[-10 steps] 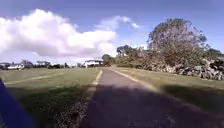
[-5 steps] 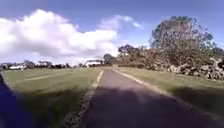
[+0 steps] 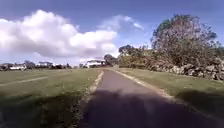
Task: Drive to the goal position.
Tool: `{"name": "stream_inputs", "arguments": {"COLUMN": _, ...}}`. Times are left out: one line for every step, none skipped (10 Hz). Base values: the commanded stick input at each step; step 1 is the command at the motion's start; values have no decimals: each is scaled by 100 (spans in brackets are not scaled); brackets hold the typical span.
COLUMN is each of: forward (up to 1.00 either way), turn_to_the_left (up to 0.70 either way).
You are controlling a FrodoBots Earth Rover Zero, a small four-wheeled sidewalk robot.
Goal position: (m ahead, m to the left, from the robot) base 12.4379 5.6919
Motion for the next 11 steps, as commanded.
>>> {"name": "stream_inputs", "arguments": {"forward": 70, "turn_to_the_left": 0}}
{"name": "stream_inputs", "arguments": {"forward": 70, "turn_to_the_left": 0}}
{"name": "stream_inputs", "arguments": {"forward": 70, "turn_to_the_left": 0}}
{"name": "stream_inputs", "arguments": {"forward": 70, "turn_to_the_left": 0}}
{"name": "stream_inputs", "arguments": {"forward": 70, "turn_to_the_left": 1}}
{"name": "stream_inputs", "arguments": {"forward": 70, "turn_to_the_left": 2}}
{"name": "stream_inputs", "arguments": {"forward": 70, "turn_to_the_left": 14}}
{"name": "stream_inputs", "arguments": {"forward": 70, "turn_to_the_left": 14}}
{"name": "stream_inputs", "arguments": {"forward": 70, "turn_to_the_left": 11}}
{"name": "stream_inputs", "arguments": {"forward": 70, "turn_to_the_left": 7}}
{"name": "stream_inputs", "arguments": {"forward": 70, "turn_to_the_left": 0}}
